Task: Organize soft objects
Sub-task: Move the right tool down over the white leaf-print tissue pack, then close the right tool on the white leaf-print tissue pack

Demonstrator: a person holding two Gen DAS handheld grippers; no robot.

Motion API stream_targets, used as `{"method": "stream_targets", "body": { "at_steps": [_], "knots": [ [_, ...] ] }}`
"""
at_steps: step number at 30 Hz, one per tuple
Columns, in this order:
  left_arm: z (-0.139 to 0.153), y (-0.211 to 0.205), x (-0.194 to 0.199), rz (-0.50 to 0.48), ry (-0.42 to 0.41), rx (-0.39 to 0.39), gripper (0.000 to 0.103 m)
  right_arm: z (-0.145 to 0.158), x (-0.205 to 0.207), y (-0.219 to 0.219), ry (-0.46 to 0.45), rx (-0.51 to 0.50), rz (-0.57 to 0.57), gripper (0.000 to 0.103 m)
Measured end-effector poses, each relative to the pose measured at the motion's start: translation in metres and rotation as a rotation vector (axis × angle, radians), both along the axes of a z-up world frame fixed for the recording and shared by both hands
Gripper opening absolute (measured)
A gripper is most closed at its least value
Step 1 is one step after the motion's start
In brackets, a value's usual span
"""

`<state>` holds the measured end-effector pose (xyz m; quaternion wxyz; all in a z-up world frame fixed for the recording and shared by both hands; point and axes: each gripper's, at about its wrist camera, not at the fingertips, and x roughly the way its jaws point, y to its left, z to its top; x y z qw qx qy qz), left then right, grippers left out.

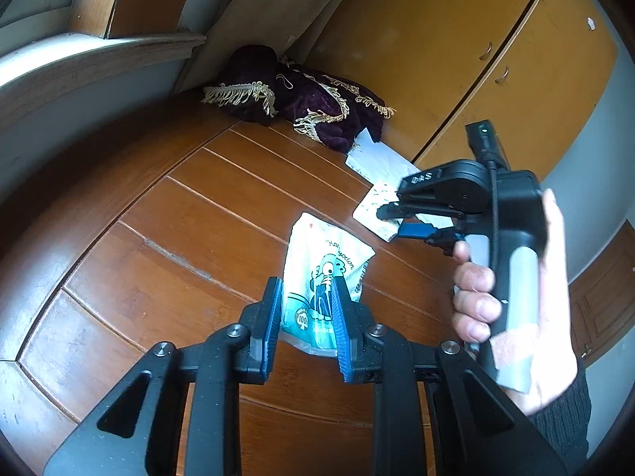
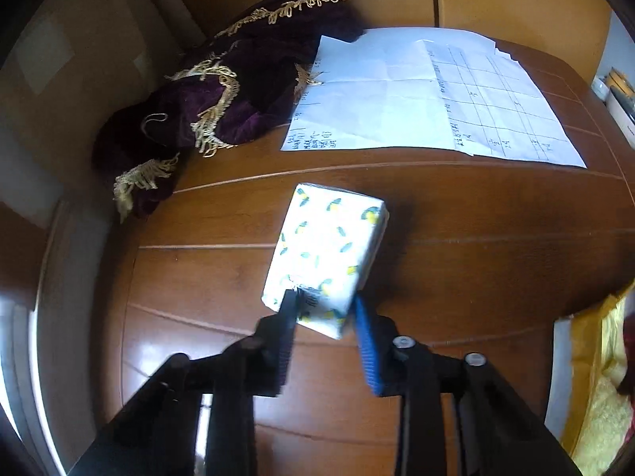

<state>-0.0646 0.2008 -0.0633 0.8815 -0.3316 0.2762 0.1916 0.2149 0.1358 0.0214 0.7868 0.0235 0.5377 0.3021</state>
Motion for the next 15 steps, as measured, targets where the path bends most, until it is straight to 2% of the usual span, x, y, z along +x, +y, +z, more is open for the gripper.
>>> {"method": "stream_targets", "body": {
  "at_steps": [2, 4, 10, 13, 15],
  "knots": [
    [0.0, -0.001, 0.0, 0.005, 0.003, 0.008, 0.021, 0.008, -0.02, -0.014, -0.001, 0.059, 0.06, 0.014],
    [0.0, -0.001, 0.001, 0.007, 0.009, 0.013, 0.022, 0.013, -0.041, -0.031, -0.038, 0.078, 0.088, 0.01],
    [0.0, -0.003, 0.0, 0.008, 0.009, 0.023, 0.022, 0.002, -0.092, -0.101, -0.051, 0.23, 0.115, 0.008],
    [0.001, -0.005, 0.0, -0.001, 0.008, 0.033, 0.022, 0.001, -0.113, -0.127, -0.112, 0.294, 0.136, 0.007],
    [0.003, -0.007, 0.002, -0.01, 0.011, 0.047, 0.022, 0.007, -0.122, -0.135, -0.188, 0.327, 0.146, 0.006]
  ]
}}
